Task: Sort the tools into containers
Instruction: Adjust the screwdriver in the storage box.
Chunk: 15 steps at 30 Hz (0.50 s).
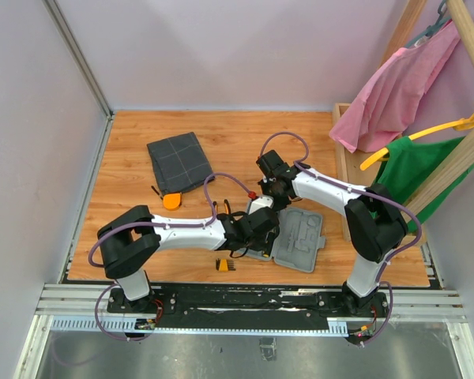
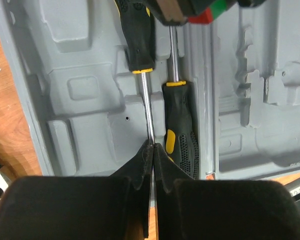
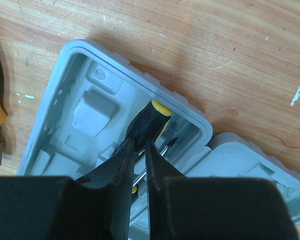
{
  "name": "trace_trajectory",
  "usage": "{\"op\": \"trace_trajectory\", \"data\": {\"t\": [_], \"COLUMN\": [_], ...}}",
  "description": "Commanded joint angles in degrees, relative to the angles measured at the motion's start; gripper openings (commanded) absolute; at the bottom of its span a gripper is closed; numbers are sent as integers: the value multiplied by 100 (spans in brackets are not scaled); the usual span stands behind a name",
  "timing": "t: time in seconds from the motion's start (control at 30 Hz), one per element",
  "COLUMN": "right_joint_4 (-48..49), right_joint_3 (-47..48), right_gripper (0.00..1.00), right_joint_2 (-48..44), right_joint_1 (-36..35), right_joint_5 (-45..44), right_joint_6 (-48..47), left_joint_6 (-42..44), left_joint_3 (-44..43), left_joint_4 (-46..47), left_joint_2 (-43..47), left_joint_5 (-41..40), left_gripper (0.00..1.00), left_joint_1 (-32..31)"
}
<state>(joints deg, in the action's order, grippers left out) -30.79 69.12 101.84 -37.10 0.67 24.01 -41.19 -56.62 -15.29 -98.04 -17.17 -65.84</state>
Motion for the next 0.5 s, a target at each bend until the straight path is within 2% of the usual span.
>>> {"op": "trace_trajectory", "data": {"t": [0.0, 0.23, 0.47], "right_joint_4": [-294, -296, -292], "right_joint_3": [-298, -279, -275], "right_gripper": [14, 14, 14], "right_joint_2": [226, 235, 251], "right_joint_1": [-88, -94, -90], "right_joint_5": [-260, -247, -248], "right_joint_6": [-64, -80, -74], "left_joint_6": [233, 210, 121], "left_joint_3": [510, 566, 529], "left_joint_4": [-1097, -883, -824], "left_joint_2": [-124, 253, 164], "left_joint_5": [215, 550, 412], "left_gripper": [5, 8, 8], "left_joint_1": [-51, -53, -51]}}
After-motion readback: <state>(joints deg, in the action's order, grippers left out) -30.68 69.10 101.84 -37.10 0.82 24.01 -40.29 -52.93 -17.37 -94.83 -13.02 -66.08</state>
